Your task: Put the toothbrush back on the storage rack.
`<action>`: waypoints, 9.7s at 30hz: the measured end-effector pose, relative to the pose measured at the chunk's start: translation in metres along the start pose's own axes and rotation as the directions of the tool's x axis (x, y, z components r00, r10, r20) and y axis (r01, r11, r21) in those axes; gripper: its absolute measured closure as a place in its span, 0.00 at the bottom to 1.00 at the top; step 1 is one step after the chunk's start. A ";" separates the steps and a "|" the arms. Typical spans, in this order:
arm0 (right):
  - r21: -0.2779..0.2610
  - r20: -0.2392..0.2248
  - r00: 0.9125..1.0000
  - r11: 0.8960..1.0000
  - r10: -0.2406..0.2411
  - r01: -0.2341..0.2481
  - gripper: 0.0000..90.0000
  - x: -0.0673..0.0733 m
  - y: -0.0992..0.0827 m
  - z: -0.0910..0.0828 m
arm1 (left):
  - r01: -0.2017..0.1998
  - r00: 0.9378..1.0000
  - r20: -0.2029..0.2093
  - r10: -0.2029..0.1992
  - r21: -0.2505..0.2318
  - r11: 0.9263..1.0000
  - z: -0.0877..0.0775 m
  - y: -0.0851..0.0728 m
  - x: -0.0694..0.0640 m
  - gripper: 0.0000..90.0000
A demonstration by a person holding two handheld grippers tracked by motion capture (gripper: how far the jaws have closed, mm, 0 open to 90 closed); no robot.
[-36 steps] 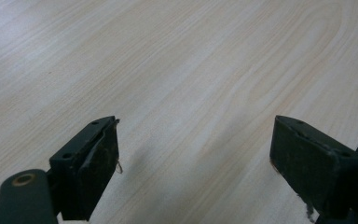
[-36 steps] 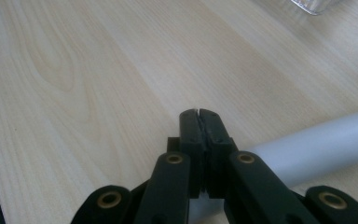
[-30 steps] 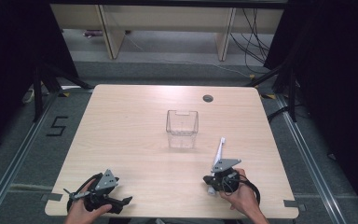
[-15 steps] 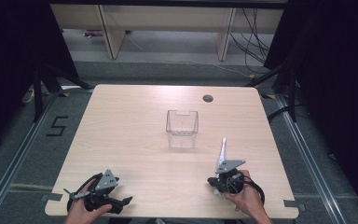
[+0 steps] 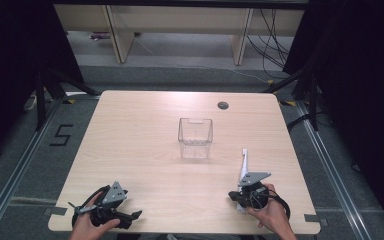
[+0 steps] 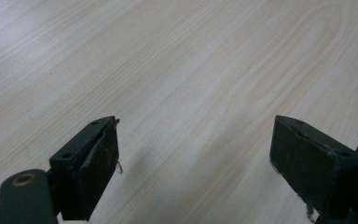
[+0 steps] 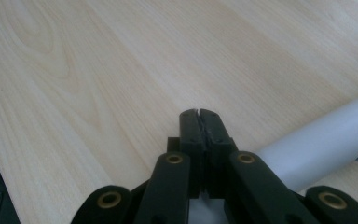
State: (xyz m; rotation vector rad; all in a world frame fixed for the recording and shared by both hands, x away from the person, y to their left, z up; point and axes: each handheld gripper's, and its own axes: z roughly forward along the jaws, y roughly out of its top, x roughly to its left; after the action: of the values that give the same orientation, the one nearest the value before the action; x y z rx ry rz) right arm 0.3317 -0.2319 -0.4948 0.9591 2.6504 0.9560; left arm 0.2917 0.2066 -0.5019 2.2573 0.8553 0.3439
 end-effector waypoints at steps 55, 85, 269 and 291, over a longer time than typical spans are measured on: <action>0.030 0.068 0.995 0.996 0.078 -0.080 0.99 -0.016 -0.042 -0.037 | 0.007 1.000 -0.003 -0.007 0.002 1.000 0.000 0.000 0.000 0.17; 0.133 0.176 0.984 0.991 -0.013 -0.010 0.68 -0.023 0.024 -0.039 | 0.004 1.000 -0.006 -0.004 0.020 1.000 -0.001 0.000 0.002 0.17; -0.278 0.068 0.998 0.961 0.013 0.006 0.75 -0.075 0.143 -0.056 | 0.006 1.000 -0.005 -0.006 0.000 1.000 0.001 0.000 0.004 0.17; -0.302 0.044 0.999 0.953 0.009 0.005 0.75 -0.071 0.179 -0.057 | 0.007 1.000 0.000 -0.007 0.001 1.000 0.000 0.000 0.003 0.17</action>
State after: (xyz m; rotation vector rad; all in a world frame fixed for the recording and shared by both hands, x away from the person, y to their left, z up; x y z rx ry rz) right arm 0.4598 -0.2002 -0.3438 0.8990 2.3714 1.2776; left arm 0.2941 0.2087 -0.5020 2.2548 0.8634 0.3406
